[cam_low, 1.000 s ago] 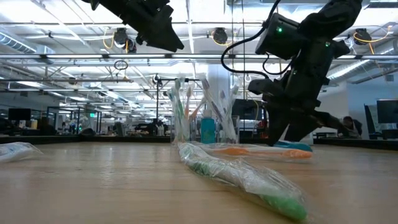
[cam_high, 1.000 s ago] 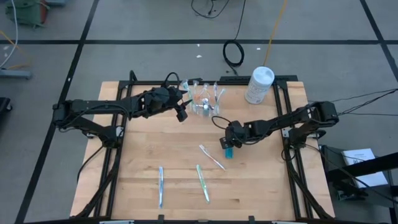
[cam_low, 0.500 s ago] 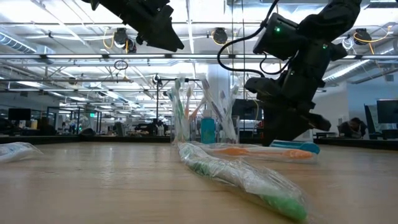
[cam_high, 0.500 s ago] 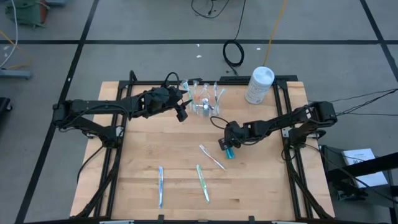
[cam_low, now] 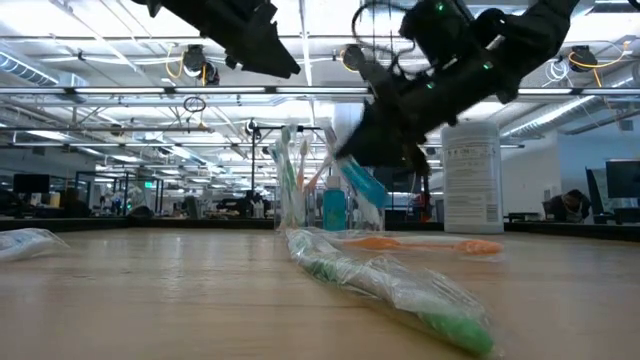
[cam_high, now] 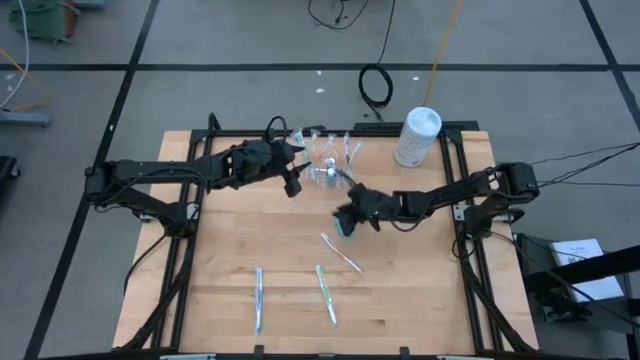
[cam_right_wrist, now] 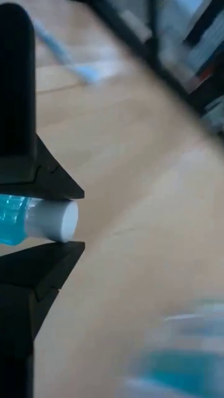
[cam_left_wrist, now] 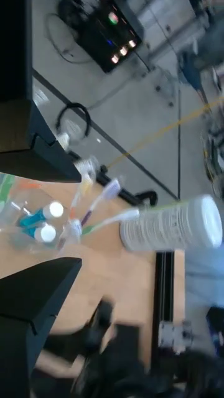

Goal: Pick & Place toothbrushing station
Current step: Put the blue mouthwash into the transparent organizer

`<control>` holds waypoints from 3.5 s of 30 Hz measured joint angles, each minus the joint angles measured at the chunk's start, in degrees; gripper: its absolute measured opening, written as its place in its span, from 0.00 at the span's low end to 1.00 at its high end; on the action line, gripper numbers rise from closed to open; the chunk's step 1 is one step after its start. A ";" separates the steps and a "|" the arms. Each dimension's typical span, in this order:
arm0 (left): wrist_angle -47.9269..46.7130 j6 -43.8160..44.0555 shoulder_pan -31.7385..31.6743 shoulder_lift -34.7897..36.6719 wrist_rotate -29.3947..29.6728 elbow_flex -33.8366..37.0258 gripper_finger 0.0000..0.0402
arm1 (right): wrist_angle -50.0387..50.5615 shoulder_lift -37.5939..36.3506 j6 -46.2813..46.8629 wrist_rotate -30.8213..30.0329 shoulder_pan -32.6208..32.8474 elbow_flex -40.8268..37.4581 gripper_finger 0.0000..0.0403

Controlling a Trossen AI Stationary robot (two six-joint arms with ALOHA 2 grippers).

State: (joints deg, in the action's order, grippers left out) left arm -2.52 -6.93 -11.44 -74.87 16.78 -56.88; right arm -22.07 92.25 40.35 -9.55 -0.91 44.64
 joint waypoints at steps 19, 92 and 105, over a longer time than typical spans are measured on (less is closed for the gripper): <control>2.43 -4.99 1.09 0.00 -4.29 0.00 0.53 | -20.71 3.61 -25.98 -9.40 -5.55 5.19 0.24; 2.69 -3.33 1.09 0.00 -3.76 0.00 0.53 | -24.19 12.72 -45.21 15.35 -21.08 12.79 0.24; 2.71 -3.33 1.09 0.00 -3.76 0.00 0.53 | -20.55 12.70 -49.77 11.42 -21.18 12.79 0.31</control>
State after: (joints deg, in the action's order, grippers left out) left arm 0.19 -10.26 -10.35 -74.87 13.02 -56.88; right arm -42.62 104.95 -9.42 1.87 -22.09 57.43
